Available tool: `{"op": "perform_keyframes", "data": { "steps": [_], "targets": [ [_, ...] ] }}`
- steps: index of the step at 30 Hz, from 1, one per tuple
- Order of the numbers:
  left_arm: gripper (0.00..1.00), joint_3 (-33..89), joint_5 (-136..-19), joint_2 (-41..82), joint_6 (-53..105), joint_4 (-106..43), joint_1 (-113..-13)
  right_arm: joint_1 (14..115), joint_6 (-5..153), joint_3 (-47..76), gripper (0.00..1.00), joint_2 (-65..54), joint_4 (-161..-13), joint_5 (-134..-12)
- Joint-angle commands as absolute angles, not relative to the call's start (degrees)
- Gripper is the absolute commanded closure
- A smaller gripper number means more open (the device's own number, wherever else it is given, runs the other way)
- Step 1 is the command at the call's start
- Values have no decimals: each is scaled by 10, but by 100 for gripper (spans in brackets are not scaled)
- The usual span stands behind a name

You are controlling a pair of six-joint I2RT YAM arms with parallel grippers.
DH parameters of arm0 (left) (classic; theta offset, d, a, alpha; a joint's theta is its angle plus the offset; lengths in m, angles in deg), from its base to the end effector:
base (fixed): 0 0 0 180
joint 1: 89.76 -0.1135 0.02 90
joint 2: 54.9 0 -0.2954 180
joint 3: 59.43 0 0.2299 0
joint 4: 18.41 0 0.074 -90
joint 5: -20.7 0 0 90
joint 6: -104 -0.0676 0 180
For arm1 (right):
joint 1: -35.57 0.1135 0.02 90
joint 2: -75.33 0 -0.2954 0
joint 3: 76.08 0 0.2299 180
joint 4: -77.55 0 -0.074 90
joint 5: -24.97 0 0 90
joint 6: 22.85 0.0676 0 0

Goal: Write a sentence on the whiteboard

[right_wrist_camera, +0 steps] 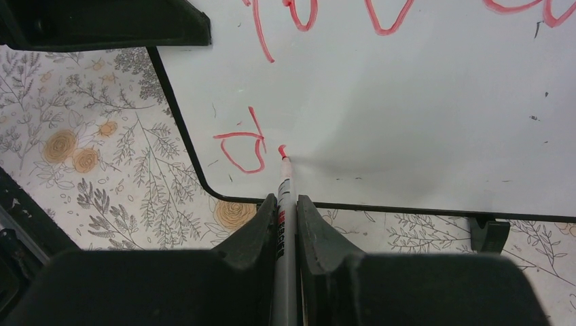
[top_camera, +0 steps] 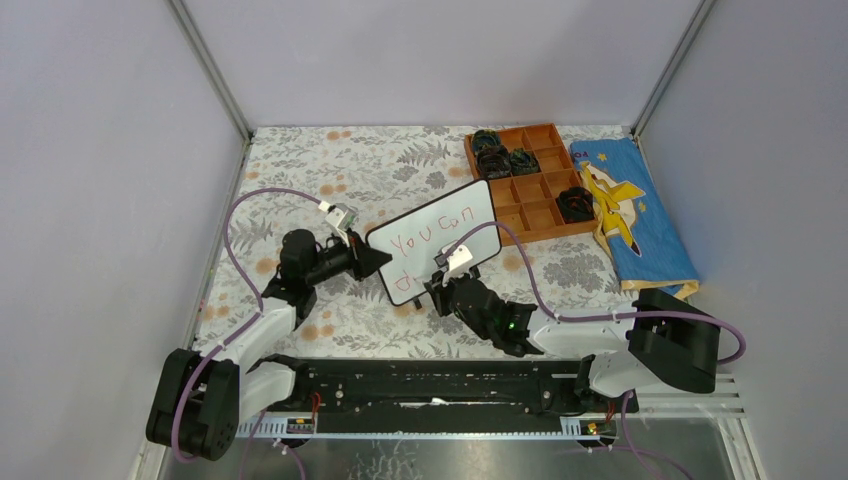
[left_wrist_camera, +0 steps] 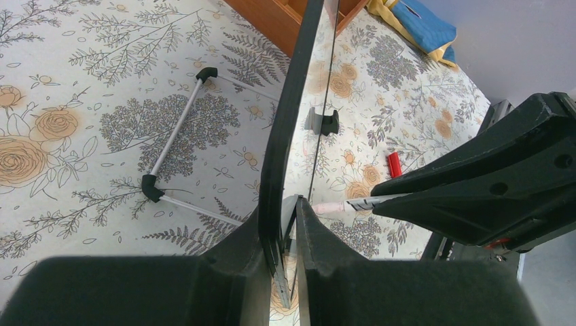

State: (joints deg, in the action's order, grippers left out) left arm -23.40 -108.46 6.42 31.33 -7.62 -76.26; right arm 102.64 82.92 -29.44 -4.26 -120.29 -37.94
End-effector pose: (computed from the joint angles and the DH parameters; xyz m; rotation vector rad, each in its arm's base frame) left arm 0.1928 -0.0902 0.2428 0.4384 1.8287 -0.9948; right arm 0.1410 0.2543 0.2440 -0.4837 1.7806 0.5915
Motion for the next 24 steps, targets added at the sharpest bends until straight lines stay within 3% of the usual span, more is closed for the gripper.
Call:
{"op": "perform_keyframes", "data": {
  "steps": [1, 24],
  "targets": [
    [87, -235, -1035, 70, 254, -126, -760, 1019, 833, -297, 100, -35, -1195, -343],
    [87, -236, -1034, 70, 253, -126, -757, 999, 806, -250, 100, -21, -1179, -344]
  ]
}}
